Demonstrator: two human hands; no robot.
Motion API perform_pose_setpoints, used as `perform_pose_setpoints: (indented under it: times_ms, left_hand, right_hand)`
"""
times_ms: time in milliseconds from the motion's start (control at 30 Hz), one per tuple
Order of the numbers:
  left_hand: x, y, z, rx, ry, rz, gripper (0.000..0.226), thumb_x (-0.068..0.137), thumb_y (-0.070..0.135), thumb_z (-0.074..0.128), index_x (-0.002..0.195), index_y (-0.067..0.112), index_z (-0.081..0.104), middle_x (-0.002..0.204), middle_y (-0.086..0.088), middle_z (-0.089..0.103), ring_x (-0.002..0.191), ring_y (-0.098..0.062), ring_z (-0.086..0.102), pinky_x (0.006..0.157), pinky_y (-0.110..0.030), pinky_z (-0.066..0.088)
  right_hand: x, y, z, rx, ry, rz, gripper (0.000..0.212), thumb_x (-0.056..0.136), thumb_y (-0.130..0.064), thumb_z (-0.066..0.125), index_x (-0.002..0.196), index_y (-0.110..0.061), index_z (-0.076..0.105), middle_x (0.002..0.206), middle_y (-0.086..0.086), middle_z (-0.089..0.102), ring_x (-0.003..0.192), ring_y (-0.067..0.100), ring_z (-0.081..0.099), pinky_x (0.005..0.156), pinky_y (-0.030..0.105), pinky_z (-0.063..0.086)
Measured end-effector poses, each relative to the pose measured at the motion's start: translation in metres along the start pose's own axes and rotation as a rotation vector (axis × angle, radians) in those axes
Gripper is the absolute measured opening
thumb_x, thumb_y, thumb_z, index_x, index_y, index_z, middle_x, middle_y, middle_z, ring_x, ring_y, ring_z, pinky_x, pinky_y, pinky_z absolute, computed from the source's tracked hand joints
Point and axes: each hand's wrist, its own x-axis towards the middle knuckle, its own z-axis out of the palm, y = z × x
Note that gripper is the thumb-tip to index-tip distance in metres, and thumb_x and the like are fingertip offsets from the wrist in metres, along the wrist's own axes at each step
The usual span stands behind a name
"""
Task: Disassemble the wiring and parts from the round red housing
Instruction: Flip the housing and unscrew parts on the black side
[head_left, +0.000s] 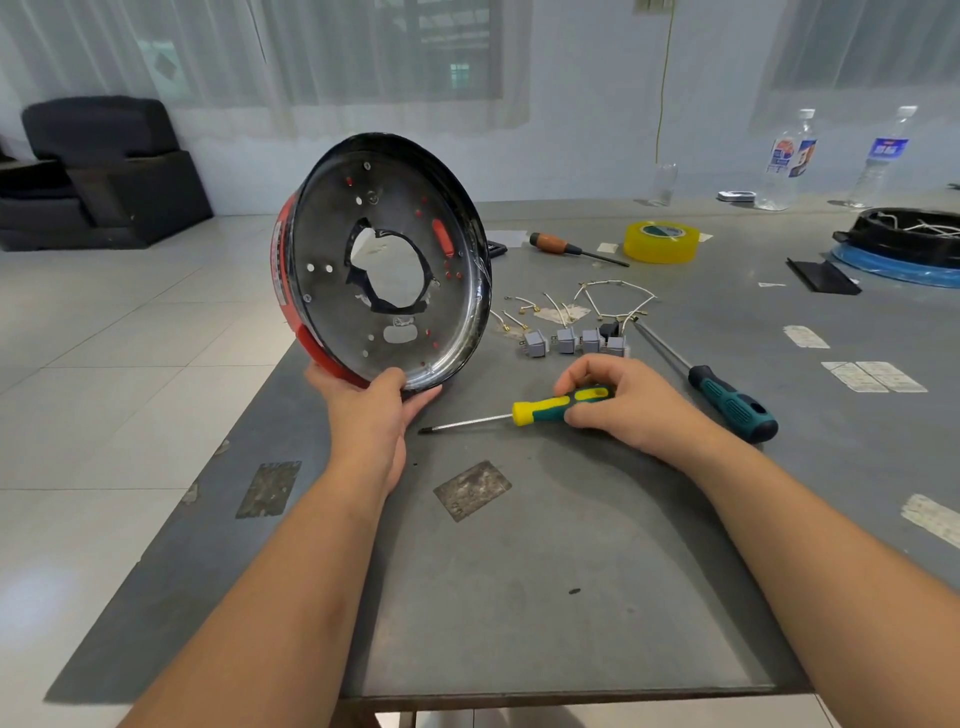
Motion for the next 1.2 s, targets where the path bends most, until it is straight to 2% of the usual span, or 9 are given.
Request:
perform_pose_setpoints:
  times_ms: [133,233,400,533,700,833,1000,1133,1200]
  left_hand:
    - [-0.003,0.0,0.001,0.004,-0.03,0.02,0.066,0.09,-0.02,0.046,0.119,0.038,0.041,0.135,-0.003,0.054,0.119,-0.033,0.067,0.075,-0.044,0.066]
    - [-0.003,-0.001,0.001,0.04,-0.054,0.02,0.063,0.09,-0.02,0.046,0.123,0.034,0.04,0.134,-0.004,0.054,0.12,-0.033,0.066,0.076,-0.045,0.066]
    - [-0.002,-0.001,0.0,0.086,-0.077,0.002,0.059,0.09,-0.018,0.048,0.121,0.032,0.038,0.134,-0.005,0.053,0.117,-0.029,0.067,0.075,-0.043,0.066]
    - [0.001,-0.002,0.0,0.099,-0.078,0.001,0.06,0.091,-0.017,0.048,0.129,0.027,0.035,0.136,-0.006,0.053,0.115,-0.028,0.067,0.075,-0.043,0.066]
    - [0.004,-0.005,-0.002,0.106,-0.081,-0.001,0.061,0.091,-0.018,0.049,0.133,0.023,0.034,0.136,-0.012,0.054,0.119,-0.034,0.067,0.08,-0.051,0.066]
    - [0.006,-0.007,-0.003,0.124,-0.106,0.01,0.058,0.091,-0.018,0.051,0.127,0.025,0.036,0.131,-0.013,0.057,0.107,-0.031,0.073,0.076,-0.047,0.066]
    - [0.008,-0.009,-0.004,0.107,-0.116,0.02,0.057,0.09,-0.019,0.051,0.121,0.027,0.038,0.13,-0.012,0.06,0.101,-0.027,0.076,0.074,-0.042,0.066]
    - [0.007,-0.01,-0.004,0.125,-0.12,0.03,0.054,0.091,-0.017,0.052,0.121,0.025,0.037,0.128,-0.011,0.06,0.093,-0.017,0.078,0.07,-0.035,0.065]
    - [0.006,-0.009,-0.003,0.122,-0.117,0.029,0.054,0.091,-0.017,0.051,0.119,0.027,0.037,0.128,-0.011,0.06,0.095,-0.02,0.078,0.07,-0.036,0.065]
  right_hand:
    - [-0.004,-0.003,0.001,-0.226,-0.062,-0.115,0.022,0.085,-0.016,0.08,0.099,-0.031,0.074,0.1,-0.015,0.071,0.093,-0.001,0.062,0.079,0.014,0.049]
    - [-0.006,-0.004,0.003,-0.291,-0.077,-0.136,0.021,0.088,-0.023,0.078,0.104,-0.035,0.074,0.106,-0.018,0.069,0.101,-0.001,0.06,0.083,0.014,0.047]
    - [0.005,-0.014,0.022,-0.386,0.062,-0.264,0.012,0.091,-0.031,0.072,0.101,-0.026,0.075,0.102,-0.01,0.068,0.098,0.006,0.058,0.083,0.015,0.042]
    - [0.031,-0.04,0.047,-0.372,0.071,-0.299,0.007,0.092,-0.027,0.07,0.097,-0.023,0.073,0.089,-0.016,0.065,0.085,0.001,0.059,0.071,0.01,0.039]
    - [0.067,-0.061,0.078,-0.277,0.114,-0.14,0.014,0.09,-0.034,0.071,0.091,-0.021,0.072,0.077,-0.011,0.063,0.075,0.004,0.057,0.066,0.025,0.043]
    - [0.08,-0.06,0.1,-0.316,0.093,-0.008,0.015,0.084,-0.036,0.075,0.078,-0.025,0.066,0.086,-0.004,0.067,0.089,0.017,0.062,0.075,0.031,0.051]
    - [0.081,-0.055,0.108,-0.32,0.152,-0.006,0.021,0.082,-0.025,0.071,0.065,-0.031,0.061,0.083,-0.002,0.071,0.09,0.018,0.065,0.069,0.027,0.046]
    - [0.079,-0.049,0.111,-0.3,0.166,-0.031,0.018,0.086,-0.026,0.068,0.069,-0.03,0.063,0.082,-0.003,0.07,0.088,0.017,0.064,0.07,0.027,0.047]
    - [0.078,-0.048,0.111,-0.289,0.173,-0.042,0.016,0.086,-0.027,0.068,0.071,-0.03,0.064,0.078,-0.006,0.068,0.085,0.015,0.063,0.069,0.028,0.048]
